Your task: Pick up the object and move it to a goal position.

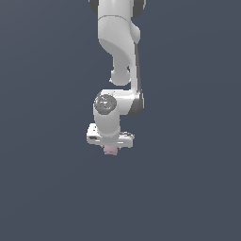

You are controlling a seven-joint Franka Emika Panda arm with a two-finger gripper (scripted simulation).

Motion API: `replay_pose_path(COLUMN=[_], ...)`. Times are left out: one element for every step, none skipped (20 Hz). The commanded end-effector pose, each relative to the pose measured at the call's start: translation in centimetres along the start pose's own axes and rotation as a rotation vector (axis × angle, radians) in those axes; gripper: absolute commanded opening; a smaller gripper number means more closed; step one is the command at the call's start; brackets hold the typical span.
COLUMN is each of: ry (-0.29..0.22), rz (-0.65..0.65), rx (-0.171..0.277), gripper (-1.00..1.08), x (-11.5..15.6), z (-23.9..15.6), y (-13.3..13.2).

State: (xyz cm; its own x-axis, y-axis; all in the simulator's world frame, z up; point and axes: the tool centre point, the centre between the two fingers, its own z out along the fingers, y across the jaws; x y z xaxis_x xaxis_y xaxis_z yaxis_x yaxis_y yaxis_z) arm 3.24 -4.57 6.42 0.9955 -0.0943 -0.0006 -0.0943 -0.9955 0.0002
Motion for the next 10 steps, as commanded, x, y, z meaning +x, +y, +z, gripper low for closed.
replay_pose_path(ry=[0.001, 0.001, 0.001, 0.001, 0.001, 0.001, 0.001, 0.001, 0.001, 0.001], rz=[0.0, 0.0, 0.0, 0.0, 0.0, 0.0, 0.0, 0.0, 0.0, 0.0], rx=[0.0, 0.0, 0.0, 0.0, 0.0, 0.0, 0.0, 0.0, 0.0, 0.0], gripper=[-1.0, -1.0, -1.0, -1.0, -1.0, -1.0, -1.0, -1.0, -1.0, -1.0], x=[-0.5, -0.7, -0.9, -1.2, -1.5, -1.8, -2.2, -2.5, -2.9, -3.3], z=[-1.3, -1.9, -2.6, -3.3, -4.1, -4.9, -5.8, -6.8, -7.7, -8.7], y=[-0.6, -0.8, -1.1, -1.4, -1.7, -2.1, -2.4, -2.8, -3.2, -3.6])
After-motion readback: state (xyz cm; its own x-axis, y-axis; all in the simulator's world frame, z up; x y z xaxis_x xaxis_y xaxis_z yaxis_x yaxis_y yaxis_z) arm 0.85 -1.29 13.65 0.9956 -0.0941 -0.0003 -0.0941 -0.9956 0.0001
